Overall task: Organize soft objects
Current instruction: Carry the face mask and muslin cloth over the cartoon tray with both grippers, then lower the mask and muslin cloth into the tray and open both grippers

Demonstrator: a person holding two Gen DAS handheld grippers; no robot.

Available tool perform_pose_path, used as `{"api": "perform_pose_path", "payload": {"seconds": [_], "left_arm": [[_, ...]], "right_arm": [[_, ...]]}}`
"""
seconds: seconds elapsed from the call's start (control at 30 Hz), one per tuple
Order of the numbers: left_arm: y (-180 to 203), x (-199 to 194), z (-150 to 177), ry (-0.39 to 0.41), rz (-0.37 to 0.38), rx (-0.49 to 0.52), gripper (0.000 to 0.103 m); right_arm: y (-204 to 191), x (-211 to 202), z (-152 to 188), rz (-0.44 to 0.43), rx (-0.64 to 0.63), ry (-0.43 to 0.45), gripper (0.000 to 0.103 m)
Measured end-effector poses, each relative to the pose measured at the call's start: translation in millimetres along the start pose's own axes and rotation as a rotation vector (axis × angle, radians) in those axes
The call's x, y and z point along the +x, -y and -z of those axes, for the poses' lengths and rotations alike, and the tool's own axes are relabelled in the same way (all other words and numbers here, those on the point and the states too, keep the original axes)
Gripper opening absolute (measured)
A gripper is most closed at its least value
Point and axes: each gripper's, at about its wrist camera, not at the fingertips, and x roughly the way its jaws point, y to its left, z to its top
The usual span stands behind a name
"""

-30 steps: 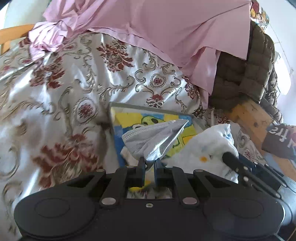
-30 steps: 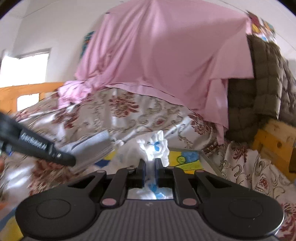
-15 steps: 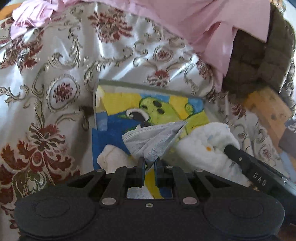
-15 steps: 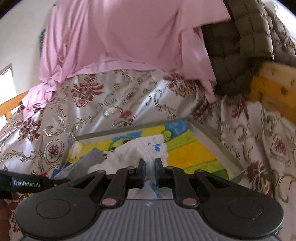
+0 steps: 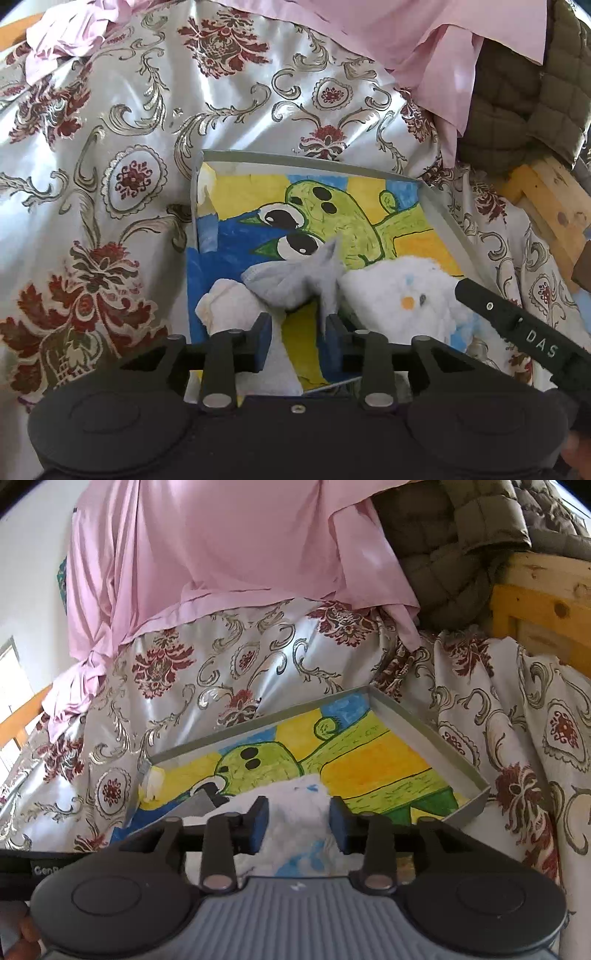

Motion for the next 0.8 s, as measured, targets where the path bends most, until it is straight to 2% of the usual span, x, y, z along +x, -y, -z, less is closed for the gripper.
{"api": "perform_pose_path", "payload": {"seconds": [0.17,0.33,0.4,0.47,0.6,0.8], "left_arm": [[1,-20,4,0.035,-0.012,0.002,0.046],[1,-48,11,0.085,-0.017,0.004,0.050],[2,-64,15,0.124,-0.015,0.005,0.057],[5,-84,22,0.177,-0.020,0.019,0.067],[12,-124,35,0.249,0.001,0.063,0.076],[20,-180,68,0.361,0.014,0.127,0.093]], "right_arm": [[-1,-17,-5,-0.013,-0.009,0.025,0.059],[-4,-50,-9,-0.020,-0.028,0.080,0.075],[-5,-65,-10,-0.033,-0.027,0.104,0.085],[-6,-84,-9,-0.041,-0.023,0.136,0.089],[-10,-123,-2,-0.052,-0.022,0.188,0.100],[-22,-187,22,-0.053,-0.021,0.279,0.103]]}}
